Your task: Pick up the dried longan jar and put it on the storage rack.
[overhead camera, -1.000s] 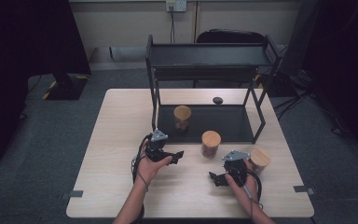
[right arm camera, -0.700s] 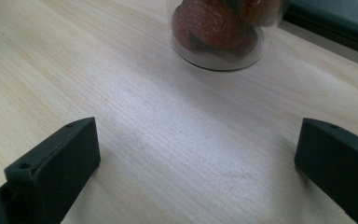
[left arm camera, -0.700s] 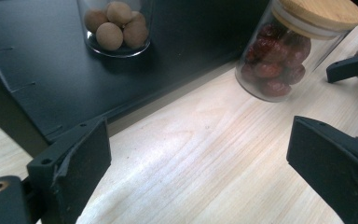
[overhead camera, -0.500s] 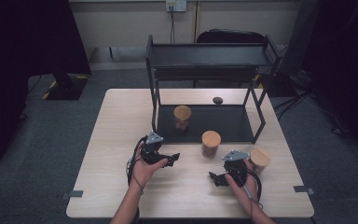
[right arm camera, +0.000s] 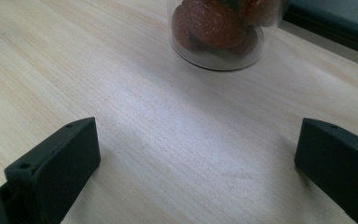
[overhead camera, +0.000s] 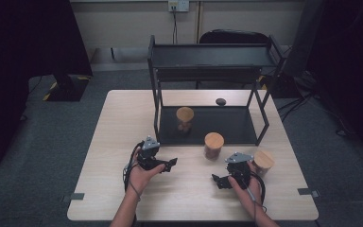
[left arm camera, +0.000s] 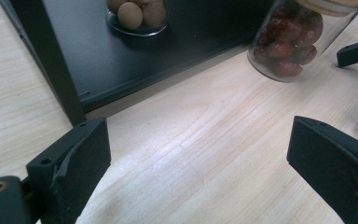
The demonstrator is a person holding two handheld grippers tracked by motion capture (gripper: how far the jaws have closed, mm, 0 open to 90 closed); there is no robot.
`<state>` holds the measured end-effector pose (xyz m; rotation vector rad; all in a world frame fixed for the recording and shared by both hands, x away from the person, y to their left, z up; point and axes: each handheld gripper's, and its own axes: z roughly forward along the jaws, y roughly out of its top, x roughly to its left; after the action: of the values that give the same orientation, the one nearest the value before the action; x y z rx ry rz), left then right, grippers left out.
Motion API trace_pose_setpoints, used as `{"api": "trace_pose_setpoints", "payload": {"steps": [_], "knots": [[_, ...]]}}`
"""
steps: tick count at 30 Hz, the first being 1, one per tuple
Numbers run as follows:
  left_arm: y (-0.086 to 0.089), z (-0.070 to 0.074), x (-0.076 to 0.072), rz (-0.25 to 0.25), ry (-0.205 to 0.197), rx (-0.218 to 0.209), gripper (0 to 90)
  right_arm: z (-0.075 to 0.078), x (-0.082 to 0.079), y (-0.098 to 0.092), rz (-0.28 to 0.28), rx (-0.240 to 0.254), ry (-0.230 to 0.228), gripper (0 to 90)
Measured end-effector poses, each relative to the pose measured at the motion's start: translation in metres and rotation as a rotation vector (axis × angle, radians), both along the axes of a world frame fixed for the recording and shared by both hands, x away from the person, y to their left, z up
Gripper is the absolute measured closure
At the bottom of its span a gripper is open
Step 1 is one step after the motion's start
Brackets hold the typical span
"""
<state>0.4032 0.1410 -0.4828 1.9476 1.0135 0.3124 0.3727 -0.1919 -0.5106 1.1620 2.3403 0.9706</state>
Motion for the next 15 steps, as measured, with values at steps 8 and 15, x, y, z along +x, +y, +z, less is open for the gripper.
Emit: {"api": "trace_pose_setpoints", "payload": {"steps": [8, 15], "knots": [[0.008, 0.0, -0.006, 0.007, -0.005, -0.002, 5.8, 0.0, 0.0, 0.0, 0.0, 0.0, 0.0, 0.0], [0.016, 0.0, -0.01, 0.021, -0.01, -0.001, 5.7, 0.0, 0.0, 0.0, 0.0, 0.0, 0.0, 0.0]]}}
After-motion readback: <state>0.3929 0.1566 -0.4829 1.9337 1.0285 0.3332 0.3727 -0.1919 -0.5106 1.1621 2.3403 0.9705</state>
